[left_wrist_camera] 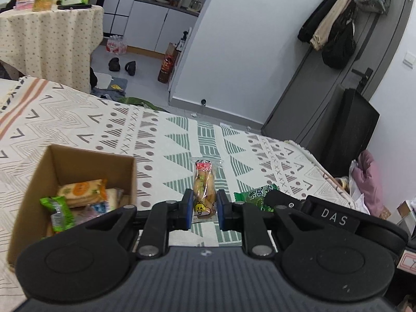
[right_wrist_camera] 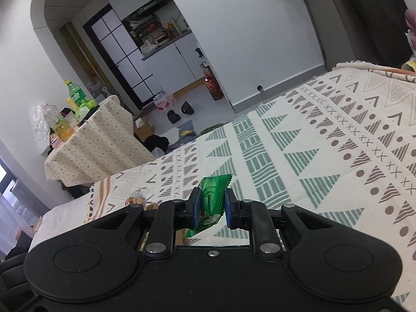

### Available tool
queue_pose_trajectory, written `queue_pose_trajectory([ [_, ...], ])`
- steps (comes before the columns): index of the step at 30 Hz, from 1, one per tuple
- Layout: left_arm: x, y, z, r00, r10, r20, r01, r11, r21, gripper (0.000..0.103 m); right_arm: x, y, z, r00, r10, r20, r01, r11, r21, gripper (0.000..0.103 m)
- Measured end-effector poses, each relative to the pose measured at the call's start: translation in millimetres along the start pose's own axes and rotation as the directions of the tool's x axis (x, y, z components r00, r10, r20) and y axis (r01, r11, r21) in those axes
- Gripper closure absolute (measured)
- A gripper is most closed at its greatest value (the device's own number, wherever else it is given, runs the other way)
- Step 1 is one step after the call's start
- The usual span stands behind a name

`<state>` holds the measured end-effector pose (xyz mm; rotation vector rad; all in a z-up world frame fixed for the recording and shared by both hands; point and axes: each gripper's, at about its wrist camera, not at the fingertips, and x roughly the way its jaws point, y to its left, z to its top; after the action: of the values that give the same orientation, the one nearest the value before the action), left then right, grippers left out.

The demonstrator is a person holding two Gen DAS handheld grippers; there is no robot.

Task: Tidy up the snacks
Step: 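Carry the bread roll and green candy over the cardboard box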

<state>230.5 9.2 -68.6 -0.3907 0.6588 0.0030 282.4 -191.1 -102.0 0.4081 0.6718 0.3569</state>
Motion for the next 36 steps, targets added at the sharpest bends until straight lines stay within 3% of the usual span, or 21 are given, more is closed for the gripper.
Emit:
queue_pose_trajectory([
  [16,-45,51,12,0.998,-0.004,0.059,0.008,0.997,-0.072,0.086,-6,57,-16,0.998,0.058,0.004,-0.057,0.996,-0.075,0.084],
  [29,-64,131,36,0.99,0.113,0.087,-0.101,0.987,-0.126,0.086,13,106,-26,0.988,0.15,-0.034,-0.154,0.978,-0.144,0.084],
  [36,-53,155,38,0.991,0.12,0.067,-0.109,0.983,-0.148,0.086,32,124,-26,0.987,0.153,-0.057,-0.162,0.963,-0.213,0.084],
])
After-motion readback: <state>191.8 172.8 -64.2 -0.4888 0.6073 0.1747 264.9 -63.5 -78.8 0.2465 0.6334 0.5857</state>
